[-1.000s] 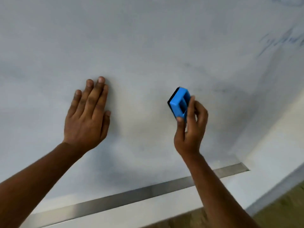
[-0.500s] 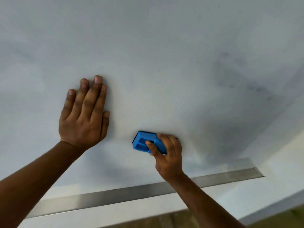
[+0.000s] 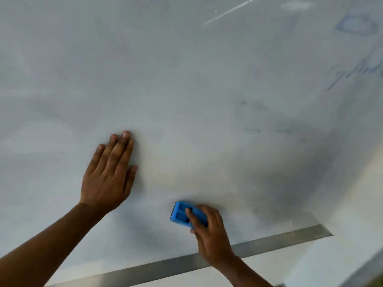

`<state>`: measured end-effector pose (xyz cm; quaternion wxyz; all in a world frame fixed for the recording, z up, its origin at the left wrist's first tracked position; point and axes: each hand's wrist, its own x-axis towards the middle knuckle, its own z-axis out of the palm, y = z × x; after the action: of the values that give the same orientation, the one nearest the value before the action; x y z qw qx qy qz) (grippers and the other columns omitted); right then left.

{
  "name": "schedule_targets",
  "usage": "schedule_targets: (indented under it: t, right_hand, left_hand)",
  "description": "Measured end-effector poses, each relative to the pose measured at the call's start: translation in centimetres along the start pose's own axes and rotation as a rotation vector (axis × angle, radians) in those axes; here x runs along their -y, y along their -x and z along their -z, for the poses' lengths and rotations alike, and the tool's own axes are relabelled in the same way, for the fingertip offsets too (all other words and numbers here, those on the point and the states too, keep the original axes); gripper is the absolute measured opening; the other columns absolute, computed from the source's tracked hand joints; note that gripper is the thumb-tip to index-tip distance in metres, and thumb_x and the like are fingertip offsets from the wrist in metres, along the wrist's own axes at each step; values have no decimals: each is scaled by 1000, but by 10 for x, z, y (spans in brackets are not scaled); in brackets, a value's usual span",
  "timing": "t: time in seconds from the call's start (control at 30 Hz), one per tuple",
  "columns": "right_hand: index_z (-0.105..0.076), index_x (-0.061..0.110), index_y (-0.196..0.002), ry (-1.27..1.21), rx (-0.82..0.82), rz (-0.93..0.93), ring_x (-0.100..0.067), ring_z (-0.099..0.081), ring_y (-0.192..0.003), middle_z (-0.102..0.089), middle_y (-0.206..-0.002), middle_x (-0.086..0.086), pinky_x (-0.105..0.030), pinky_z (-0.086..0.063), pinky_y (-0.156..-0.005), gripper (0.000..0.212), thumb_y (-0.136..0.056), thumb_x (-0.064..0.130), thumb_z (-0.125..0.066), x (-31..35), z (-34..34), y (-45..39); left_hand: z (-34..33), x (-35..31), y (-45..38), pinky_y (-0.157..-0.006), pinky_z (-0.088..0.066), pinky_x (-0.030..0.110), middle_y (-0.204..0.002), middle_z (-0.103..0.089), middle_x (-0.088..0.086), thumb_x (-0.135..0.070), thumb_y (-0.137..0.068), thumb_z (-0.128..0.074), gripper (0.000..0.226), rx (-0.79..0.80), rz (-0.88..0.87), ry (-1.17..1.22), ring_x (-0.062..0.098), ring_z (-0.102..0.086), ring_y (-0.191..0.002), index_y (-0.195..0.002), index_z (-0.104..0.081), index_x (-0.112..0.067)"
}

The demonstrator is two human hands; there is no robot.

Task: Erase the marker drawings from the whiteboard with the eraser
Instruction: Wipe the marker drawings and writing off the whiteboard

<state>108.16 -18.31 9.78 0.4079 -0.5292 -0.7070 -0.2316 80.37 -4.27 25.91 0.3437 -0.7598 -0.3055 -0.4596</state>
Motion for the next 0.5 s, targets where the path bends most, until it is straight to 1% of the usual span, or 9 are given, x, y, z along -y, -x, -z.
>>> schedule_targets:
  t: [0.03, 0.1, 0.17, 0.2, 0.27, 0.33, 0.4, 0.43, 0.5]
  right_hand:
    - [-35, 35, -160, -32, -97, -83, -21, -48, -126, -47, -140, -5, -32, -49, -106, 52, -108, 35, -45, -5, 17, -27]
    - [-38, 22, -158, -74, -332, -265, -21, -48, -125, -46, -138, -9, -28, -45, -106, 51, -110, 36, -39, -16, 46, -81]
    - [-41, 6, -154, -112, -552, -420, -28, -53, -123, -47, -135, -18, -32, -49, -101, 52, -109, 31, -40, -31, 71, -127]
    - [-41, 1, -153, -141, -648, -493, -32, -56, -121, -49, -134, -22, -34, -50, -99, 51, -108, 27, -40, -38, 81, -147]
    - [-40, -2, -154, -213, -835, -617, -36, -58, -117, -51, -129, -26, -35, -50, -98, 49, -109, 19, -38, -49, 97, -175]
    - [-40, -1, -154, -302, -988, -715, -37, -59, -115, -53, -126, -27, -27, -47, -97, 47, -110, 15, -36, -60, 108, -194]
    - [-43, -3, -152, -364, -1066, -731, -38, -60, -115, -55, -125, -27, -18, -46, -95, 44, -111, 13, -36, -68, 115, -206]
    - [-46, -4, -149, -356, -1067, -698, -39, -61, -114, -56, -125, -27, -21, -48, -95, 43, -111, 13, -36, -64, 115, -211]
    - [-51, -6, -143, -255, -966, -527, -40, -61, -115, -58, -127, -27, -32, -49, -101, 43, -111, 18, -36, -41, 99, -214]
  left_hand:
    - [3, 2, -4, -137, -10, 44, -182, -13, 7, -30, -109, -48, 73, -8, -13, 2, 25, -13, -169, -172, -21, -6]
    - [8, 8, -14, -137, -11, 43, -181, -14, 7, -34, -108, -50, 75, -28, -22, -6, 24, -15, -168, -172, -21, -7]
    - [11, 10, -32, -137, -11, 43, -182, -13, 7, -37, -108, -49, 77, -58, 0, -4, 24, -15, -168, -172, -19, -7]
    - [11, 10, -42, -137, -10, 43, -182, -12, 7, -38, -109, -48, 77, -67, 13, 1, 25, -14, -169, -172, -17, -7]
    - [12, 14, -56, -137, -9, 42, -182, -10, 7, -40, -109, -45, 78, -69, 21, 4, 25, -12, -169, -172, -15, -6]
    - [12, 17, -61, -137, -10, 43, -182, -12, 9, -40, -110, -43, 77, -72, 8, -14, 26, -12, -169, -172, -17, -4]
    - [9, 16, -59, -137, -12, 44, -181, -14, 11, -39, -110, -43, 75, -87, -7, -49, 27, -13, -169, -171, -20, -2]
    - [7, 14, -58, -137, -13, 44, -181, -14, 12, -39, -110, -43, 75, -99, -4, -67, 28, -14, -168, -170, -22, -1]
    - [0, 12, -56, -137, -13, 45, -181, -15, 13, -38, -109, -42, 74, -123, 16, -100, 30, -15, -168, -169, -25, 1]
